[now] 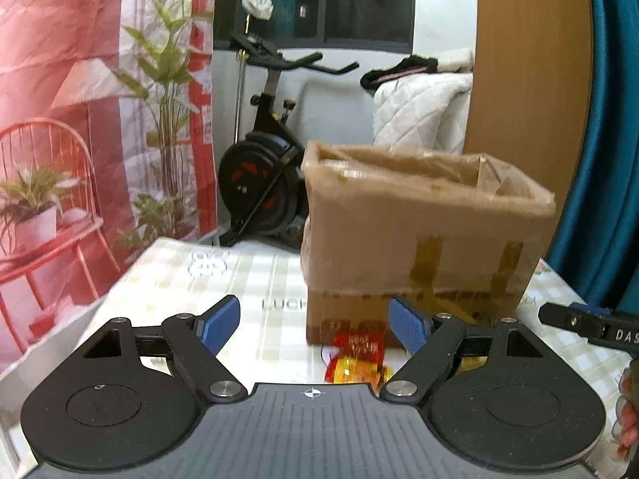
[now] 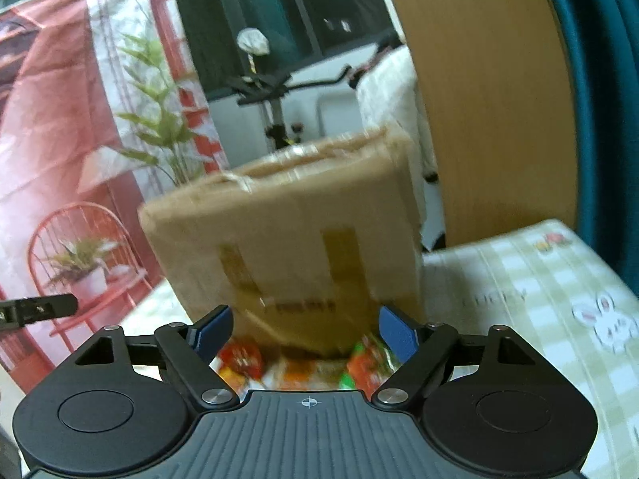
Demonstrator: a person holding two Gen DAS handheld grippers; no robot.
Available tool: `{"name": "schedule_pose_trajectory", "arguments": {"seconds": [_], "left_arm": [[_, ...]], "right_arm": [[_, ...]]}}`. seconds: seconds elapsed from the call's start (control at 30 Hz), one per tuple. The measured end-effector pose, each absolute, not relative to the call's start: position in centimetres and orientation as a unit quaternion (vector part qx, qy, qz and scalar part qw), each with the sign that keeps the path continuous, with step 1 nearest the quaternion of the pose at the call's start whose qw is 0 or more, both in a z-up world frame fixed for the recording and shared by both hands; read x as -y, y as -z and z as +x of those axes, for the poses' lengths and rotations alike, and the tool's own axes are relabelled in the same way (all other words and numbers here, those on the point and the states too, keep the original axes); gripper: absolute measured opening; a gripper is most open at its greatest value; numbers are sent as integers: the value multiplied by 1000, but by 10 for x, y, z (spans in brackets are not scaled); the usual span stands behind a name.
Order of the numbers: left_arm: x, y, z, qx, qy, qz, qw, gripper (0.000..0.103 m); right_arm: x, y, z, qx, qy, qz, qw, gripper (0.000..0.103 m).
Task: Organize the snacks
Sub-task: 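Move both grippers back to the snack pile, then grasp the green corn-chip bag with the right gripper and lift it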
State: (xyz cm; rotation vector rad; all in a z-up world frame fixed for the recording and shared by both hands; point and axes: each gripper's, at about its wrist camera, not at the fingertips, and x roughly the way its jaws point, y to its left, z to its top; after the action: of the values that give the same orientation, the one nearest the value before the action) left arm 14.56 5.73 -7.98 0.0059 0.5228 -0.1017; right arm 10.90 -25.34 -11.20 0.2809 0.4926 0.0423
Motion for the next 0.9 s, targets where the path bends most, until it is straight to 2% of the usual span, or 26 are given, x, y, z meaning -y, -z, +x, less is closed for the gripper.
{"name": "schedule_pose_trajectory", "arguments": {"seconds": [0.1, 0.2, 0.4, 0.5, 0.9], "left_arm": [[-59, 89, 144, -267, 45, -6, 963, 84], [-64, 95, 142, -267, 46, -36, 962, 84], [-62, 112, 136, -271, 32, -22, 962, 84], [-67, 120, 139, -285, 35, -39, 957, 84], [-72, 131, 143, -307, 31, -42, 950, 84]], "right_arm": [[255, 128, 102, -263, -9, 143, 954, 79], [258, 142, 95, -281, 6, 147, 949, 85], [262, 165, 87, -310, 16, 151, 938, 86], [263, 176, 91, -322, 26, 165, 932, 98], [264, 203, 140, -360, 89, 199, 907, 99]]}}
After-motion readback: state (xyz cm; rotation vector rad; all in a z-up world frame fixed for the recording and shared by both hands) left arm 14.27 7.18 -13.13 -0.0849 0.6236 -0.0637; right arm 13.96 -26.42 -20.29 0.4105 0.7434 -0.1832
